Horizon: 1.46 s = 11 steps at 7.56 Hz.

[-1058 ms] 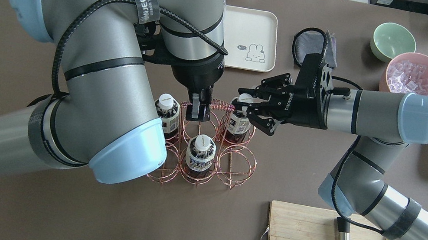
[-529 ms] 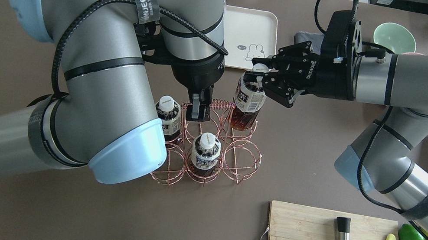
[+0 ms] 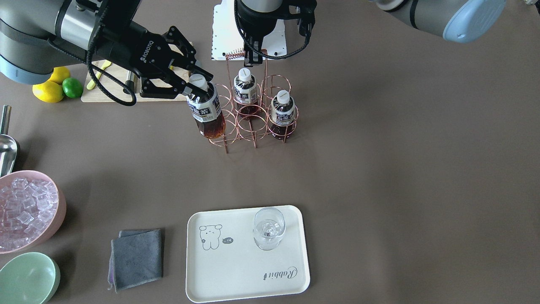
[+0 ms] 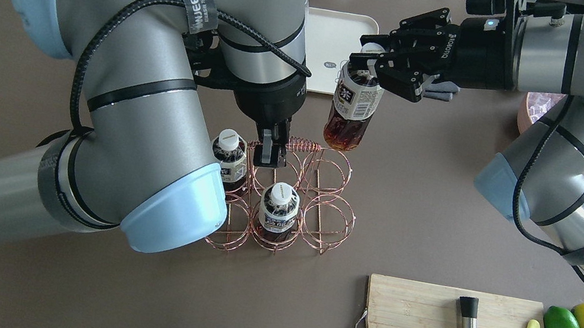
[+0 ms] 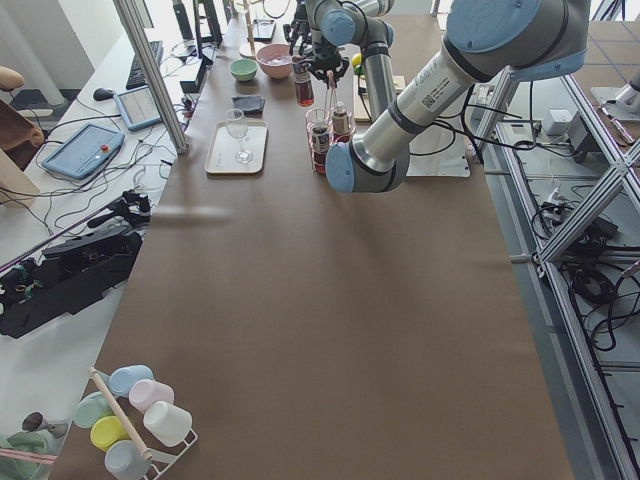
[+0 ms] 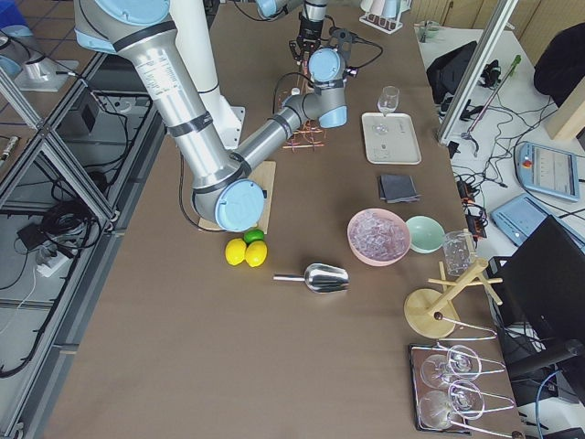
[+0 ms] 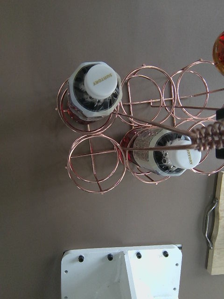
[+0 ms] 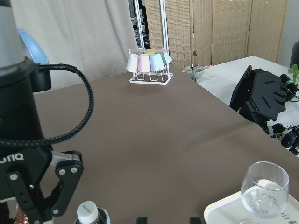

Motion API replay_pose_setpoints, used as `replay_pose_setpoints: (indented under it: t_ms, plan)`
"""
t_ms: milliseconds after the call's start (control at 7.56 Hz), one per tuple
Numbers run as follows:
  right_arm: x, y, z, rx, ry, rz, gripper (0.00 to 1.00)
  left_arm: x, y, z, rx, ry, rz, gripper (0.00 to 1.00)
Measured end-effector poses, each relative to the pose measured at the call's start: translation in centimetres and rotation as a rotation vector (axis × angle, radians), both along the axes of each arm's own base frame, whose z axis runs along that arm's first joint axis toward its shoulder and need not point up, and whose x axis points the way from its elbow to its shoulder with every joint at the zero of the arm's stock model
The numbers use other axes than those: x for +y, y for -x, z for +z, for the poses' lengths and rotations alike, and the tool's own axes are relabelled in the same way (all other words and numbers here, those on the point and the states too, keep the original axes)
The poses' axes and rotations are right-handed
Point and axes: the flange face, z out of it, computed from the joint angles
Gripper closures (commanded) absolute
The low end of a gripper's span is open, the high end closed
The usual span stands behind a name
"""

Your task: Take tea from basket to plate

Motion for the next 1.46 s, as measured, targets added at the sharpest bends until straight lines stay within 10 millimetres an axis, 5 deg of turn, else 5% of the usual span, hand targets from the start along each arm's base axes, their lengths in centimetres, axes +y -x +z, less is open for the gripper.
replay_pose_setpoints:
  t_ms: [265,794,1058,1455]
  plan:
    - [-2.8,-0.1,1.9,0.035,0.017,0.045,1.0,0.0,0.0,0.0,0.0,-0.003,0.002,1.0]
    - [-12.9,2.8,8.6,0.052,0.034,0.269,1.0,-0.9,1.4,0.5,-0.014,0.002,-0.02,1.0]
    - [-16.3,4.7,10.2,0.036,0.049,0.379,1.0,-4.0,4.7,2.1,-0.034,0.018,-0.089,1.0]
    - [-17.5,8.5,10.4,0.023,0.073,0.467,1.0,-6.4,9.5,3.6,-0.086,0.003,-0.073,1.0]
